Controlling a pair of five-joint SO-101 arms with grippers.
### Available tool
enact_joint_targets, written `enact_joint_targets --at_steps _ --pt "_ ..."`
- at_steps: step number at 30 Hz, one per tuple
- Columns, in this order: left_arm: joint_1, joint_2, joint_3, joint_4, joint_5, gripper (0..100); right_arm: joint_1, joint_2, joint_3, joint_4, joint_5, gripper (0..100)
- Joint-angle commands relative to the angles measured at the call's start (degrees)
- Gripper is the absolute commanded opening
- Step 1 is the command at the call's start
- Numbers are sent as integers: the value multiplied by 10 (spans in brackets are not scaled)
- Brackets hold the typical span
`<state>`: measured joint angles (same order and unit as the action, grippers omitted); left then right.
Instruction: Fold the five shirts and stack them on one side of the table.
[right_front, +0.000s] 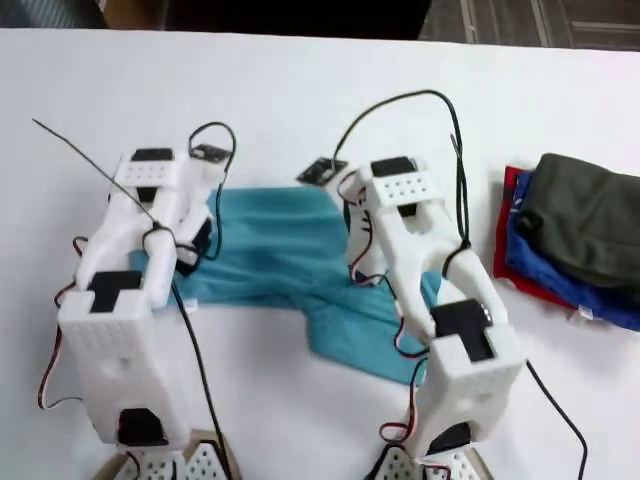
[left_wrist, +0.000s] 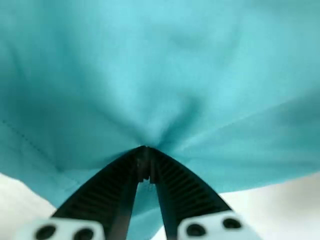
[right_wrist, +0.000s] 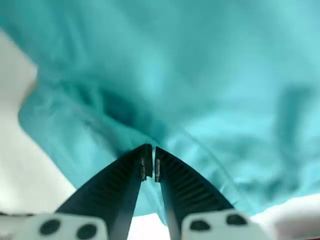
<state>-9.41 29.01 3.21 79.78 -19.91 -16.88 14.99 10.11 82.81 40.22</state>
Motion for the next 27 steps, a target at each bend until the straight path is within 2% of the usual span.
enact_joint_targets --at_steps 1,9,15,21,27 --pt "4 0 24 -38 3 27 -18 -76 55 7 27 22" --pt "3 0 25 -42 4 27 -96 -203 176 7 67 22" --pt "2 0 25 -42 4 27 -69 -306 164 -15 63 22" --pt "2 0 25 -43 4 27 -44 -250 202 -138 62 22" --pt "2 0 24 -43 4 27 -81 -175 210 -147 24 22"
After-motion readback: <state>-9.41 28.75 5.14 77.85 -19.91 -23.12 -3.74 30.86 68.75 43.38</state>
